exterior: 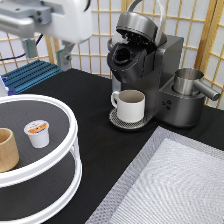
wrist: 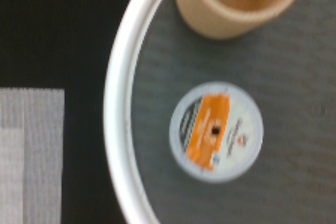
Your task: Make coffee
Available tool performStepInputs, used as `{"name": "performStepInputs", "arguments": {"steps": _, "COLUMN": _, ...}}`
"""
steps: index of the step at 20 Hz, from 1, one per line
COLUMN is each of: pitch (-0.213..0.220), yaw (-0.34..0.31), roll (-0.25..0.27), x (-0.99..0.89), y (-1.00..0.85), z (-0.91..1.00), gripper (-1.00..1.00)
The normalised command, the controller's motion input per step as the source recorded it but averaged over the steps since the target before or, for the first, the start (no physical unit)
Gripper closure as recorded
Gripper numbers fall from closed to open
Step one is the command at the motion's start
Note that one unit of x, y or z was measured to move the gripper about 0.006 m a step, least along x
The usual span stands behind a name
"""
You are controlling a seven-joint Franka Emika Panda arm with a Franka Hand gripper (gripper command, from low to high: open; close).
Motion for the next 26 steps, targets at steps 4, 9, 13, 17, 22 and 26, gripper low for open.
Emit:
{"name": "performStepInputs", "arguments": {"steps": 4, "pitch": -0.133, "yaw": -0.142, "roll": 0.072, "x": -0.12, "y": -0.49, "z": -0.26, "gripper": -1.0}}
{"name": "performStepInputs", "arguments": {"steps": 9, "pitch": -0.114, "yaw": -0.099, "roll": 0.029, "x": 0.01, "y": -0.14, "z": -0.18, "gripper": -1.0}}
{"name": "performStepInputs", "arguments": {"steps": 13, "pitch": -0.034, "yaw": -0.016, "roll": -0.023, "x": 0.19, "y": 0.01, "z": -0.06, "gripper": -1.0}}
{"name": "performStepInputs", "arguments": {"steps": 17, "pitch": 0.002, "yaw": 0.0, "roll": -0.048, "x": 0.23, "y": 0.01, "z": -0.17, "gripper": -1.0}}
{"name": "performStepInputs", "arguments": {"steps": 22, "pitch": 0.012, "yaw": 0.003, "roll": -0.044, "x": 0.29, "y": 0.0, "z": -0.22, "gripper": -1.0}}
{"name": "performStepInputs", "arguments": {"steps": 26, "pitch": 0.013, "yaw": 0.022, "roll": -0.058, "x": 0.41, "y": 0.0, "z": -0.13, "gripper": -1.0}}
